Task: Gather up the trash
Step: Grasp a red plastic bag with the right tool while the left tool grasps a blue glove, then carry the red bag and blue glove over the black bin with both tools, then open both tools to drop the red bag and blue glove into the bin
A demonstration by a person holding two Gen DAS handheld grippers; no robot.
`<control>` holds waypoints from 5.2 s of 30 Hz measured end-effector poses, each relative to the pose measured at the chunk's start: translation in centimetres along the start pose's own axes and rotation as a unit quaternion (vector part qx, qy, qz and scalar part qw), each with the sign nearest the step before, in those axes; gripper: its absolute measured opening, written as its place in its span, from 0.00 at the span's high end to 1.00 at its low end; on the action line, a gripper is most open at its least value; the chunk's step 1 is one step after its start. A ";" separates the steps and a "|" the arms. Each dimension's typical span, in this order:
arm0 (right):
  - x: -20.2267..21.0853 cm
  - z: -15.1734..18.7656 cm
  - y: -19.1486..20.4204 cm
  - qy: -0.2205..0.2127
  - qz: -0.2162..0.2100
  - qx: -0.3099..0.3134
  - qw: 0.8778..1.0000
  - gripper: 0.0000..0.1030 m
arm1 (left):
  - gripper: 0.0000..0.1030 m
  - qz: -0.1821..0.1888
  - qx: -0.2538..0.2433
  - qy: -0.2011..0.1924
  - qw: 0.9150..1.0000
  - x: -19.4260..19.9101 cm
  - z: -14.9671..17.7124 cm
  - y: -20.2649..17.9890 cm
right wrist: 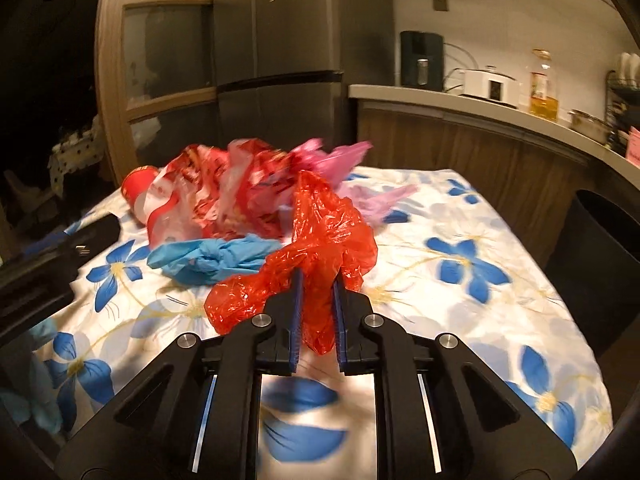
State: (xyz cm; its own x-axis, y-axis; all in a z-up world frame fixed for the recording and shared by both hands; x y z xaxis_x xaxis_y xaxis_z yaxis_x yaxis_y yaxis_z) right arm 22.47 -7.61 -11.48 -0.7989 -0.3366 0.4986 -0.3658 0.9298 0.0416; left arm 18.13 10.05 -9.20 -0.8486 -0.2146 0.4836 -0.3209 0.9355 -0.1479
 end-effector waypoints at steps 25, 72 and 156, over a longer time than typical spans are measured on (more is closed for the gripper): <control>7.0 -0.5 -4.5 -0.049 0.022 -0.031 0.998 0.87 | 1.00 0.057 0.002 0.096 0.994 -2.3 3.4 -3.6; 11.0 -0.5 -14.2 -0.083 0.081 -0.092 0.989 0.87 | 0.93 0.114 -0.063 0.035 0.991 2.0 0.0 -16.9; 13.6 -2.7 -38.1 -0.098 0.251 -0.166 0.949 0.18 | 0.16 0.233 -0.187 -0.033 0.954 -0.3 -1.1 -41.8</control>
State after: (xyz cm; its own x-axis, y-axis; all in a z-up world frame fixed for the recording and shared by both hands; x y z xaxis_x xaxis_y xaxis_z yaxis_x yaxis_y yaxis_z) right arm 26.83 -47.25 -3.96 -0.9181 0.1701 0.3581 0.2287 0.9651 0.1278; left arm 32.25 -28.72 -2.24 -0.8911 0.2431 0.3832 0.2598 0.9656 -0.0084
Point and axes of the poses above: each gripper's, at about its wrist camera, not at the fingertips, and x roughly against the way its jaws point, y to its left, z to its underside, the point moved 8 cm from there along -x, roughly the way its jaws point, and after that the axes turned 1 degree about y, right-handed, at the moved point
